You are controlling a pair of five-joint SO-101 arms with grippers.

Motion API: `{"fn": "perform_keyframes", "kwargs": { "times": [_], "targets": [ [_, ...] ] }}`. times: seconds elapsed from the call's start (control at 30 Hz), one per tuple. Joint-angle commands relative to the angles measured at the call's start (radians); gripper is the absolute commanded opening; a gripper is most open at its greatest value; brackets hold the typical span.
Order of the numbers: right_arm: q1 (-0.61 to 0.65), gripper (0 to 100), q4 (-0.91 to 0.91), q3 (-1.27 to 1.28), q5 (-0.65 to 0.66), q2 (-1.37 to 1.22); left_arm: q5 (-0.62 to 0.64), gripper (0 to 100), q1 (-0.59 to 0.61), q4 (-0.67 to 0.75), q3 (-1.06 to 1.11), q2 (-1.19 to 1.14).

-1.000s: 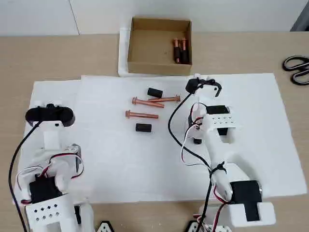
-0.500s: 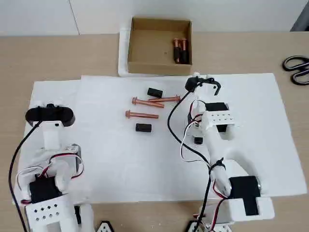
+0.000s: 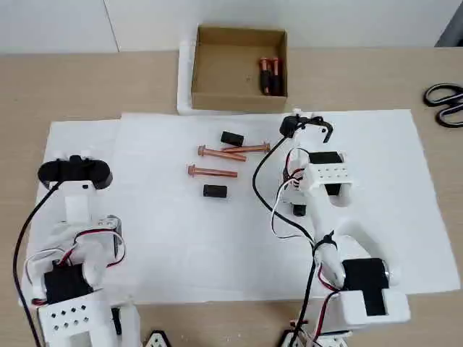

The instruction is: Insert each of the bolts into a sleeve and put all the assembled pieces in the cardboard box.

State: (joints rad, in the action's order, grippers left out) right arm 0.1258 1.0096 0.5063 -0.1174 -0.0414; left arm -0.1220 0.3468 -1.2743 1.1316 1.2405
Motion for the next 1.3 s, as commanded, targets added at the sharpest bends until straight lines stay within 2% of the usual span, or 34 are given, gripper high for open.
{"fn": "perform_keyframes", "kwargs": {
  "times": [0.0,0.3,0.67,1.03,1.13,1.27],
  "targets": [
    [-0.002,16.8,0.041,-0.035,0.009,-0.007,-0.002,12,-0.003,0.018,-0.012,0.005],
    [-0.001,19.5,0.246,-0.184,0.003,-0.007,-0.002,12,-0.003,0.018,-0.012,0.005],
    [-0.002,19.4,0.203,-0.178,0.003,-0.018,-0.002,12,-0.003,0.018,-0.012,0.005],
    [-0.001,19.2,0.145,-0.184,0.002,-0.134,-0.002,12,-0.003,0.018,-0.012,0.005],
    [-0.001,14.5,0.14,-0.184,0.002,-0.134,-0.002,12,-0.003,0.018,-0.012,0.005],
    [-0.001,0.5,0.119,-0.184,0.008,-0.134,-0.002,12,-0.003,0.018,-0.012,0.005]
  ]
}}
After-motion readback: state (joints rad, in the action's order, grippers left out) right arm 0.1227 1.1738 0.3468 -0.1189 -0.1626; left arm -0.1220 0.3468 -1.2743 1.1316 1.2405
